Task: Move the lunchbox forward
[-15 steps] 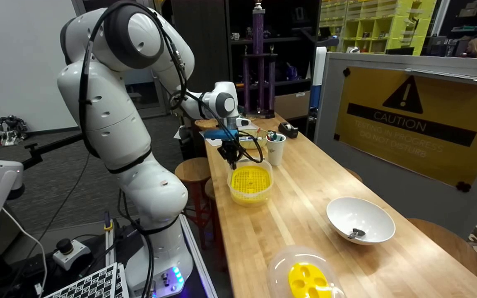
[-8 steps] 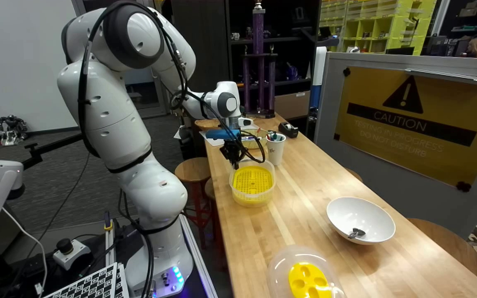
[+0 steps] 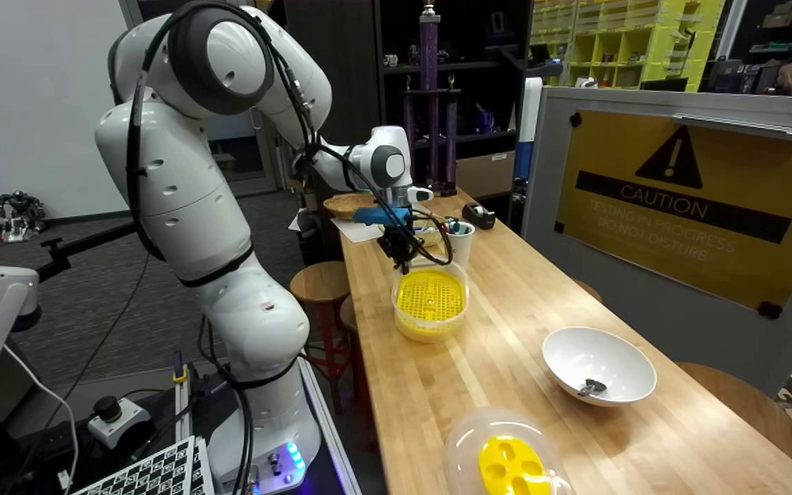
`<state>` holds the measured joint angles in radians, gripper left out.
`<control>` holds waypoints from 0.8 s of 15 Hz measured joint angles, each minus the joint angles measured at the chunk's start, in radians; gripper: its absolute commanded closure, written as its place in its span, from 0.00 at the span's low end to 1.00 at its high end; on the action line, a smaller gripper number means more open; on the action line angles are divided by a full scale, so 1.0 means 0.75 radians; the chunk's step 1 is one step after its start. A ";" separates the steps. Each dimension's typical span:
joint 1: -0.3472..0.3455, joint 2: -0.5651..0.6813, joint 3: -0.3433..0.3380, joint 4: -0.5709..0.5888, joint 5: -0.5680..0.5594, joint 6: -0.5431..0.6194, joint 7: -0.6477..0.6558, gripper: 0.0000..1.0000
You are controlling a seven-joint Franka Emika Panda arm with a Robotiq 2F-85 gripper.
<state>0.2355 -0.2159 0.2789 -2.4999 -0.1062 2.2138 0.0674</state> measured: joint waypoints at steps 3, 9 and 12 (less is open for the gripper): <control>-0.025 0.002 -0.011 0.033 -0.015 -0.012 0.003 0.98; -0.065 0.046 -0.035 0.104 -0.039 -0.036 0.013 0.98; -0.074 0.090 -0.047 0.151 -0.061 -0.044 0.031 0.98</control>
<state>0.1798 -0.1481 0.2439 -2.3868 -0.1520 2.1811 0.0907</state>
